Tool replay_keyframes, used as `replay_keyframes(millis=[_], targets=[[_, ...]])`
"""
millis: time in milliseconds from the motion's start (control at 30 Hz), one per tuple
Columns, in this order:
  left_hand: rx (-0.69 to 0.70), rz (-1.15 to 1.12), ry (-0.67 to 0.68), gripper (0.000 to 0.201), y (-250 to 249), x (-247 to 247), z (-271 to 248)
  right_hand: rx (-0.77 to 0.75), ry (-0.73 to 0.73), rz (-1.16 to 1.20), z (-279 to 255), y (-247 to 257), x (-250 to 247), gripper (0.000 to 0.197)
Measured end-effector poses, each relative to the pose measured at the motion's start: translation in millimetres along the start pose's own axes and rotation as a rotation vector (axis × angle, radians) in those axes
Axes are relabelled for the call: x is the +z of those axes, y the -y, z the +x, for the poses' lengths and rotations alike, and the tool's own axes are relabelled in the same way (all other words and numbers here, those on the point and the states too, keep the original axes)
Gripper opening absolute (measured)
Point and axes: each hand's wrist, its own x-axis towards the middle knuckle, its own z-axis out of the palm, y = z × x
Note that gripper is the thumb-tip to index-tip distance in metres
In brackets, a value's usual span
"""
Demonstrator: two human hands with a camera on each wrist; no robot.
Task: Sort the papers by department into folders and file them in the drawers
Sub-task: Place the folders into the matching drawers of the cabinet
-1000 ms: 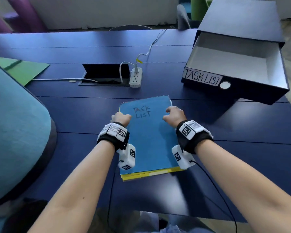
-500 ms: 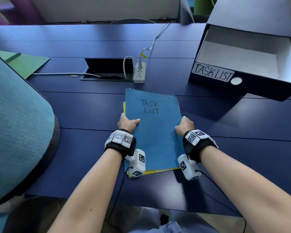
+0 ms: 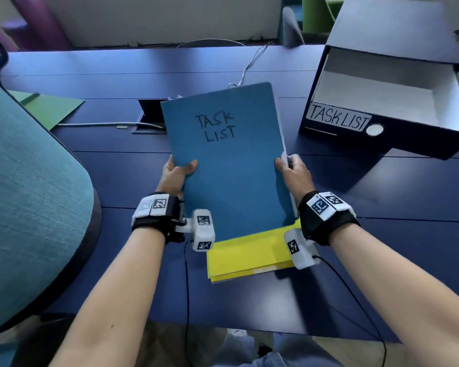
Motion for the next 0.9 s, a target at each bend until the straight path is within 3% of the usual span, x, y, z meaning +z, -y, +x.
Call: replay_keyframes(millis=[200,367,533,667,733,833,900], targets=[[0.173,0.018,-0.026,0.024,-73,12,11,-0.32,0.065,0.164,-17,43,-22,0.009],[0.283,0.114,0.085,0.025,-124,65,10,-0.425,-0.156,0.376,-25,75,-56,0.014],[0.198,0.37,0.308,0.036,-136,109,-3,-0.295,-0.336,0.505,-32,79,-97,0.014],[0.199,0.441,0.473,0.023,-123,145,-18,-0.163,-0.438,0.515,-44,74,-136,0.019],[0.189,0.485,0.516,0.016,-114,160,-21,-0.107,-0.466,0.447,-47,68,-156,0.009],[0.158,0.591,0.533,0.004,-105,181,-24,-0.002,-0.506,0.423,-46,55,-182,0.012],[0.17,0.682,0.509,0.014,-102,195,-23,0.065,-0.52,0.42,-46,51,-196,0.016]])
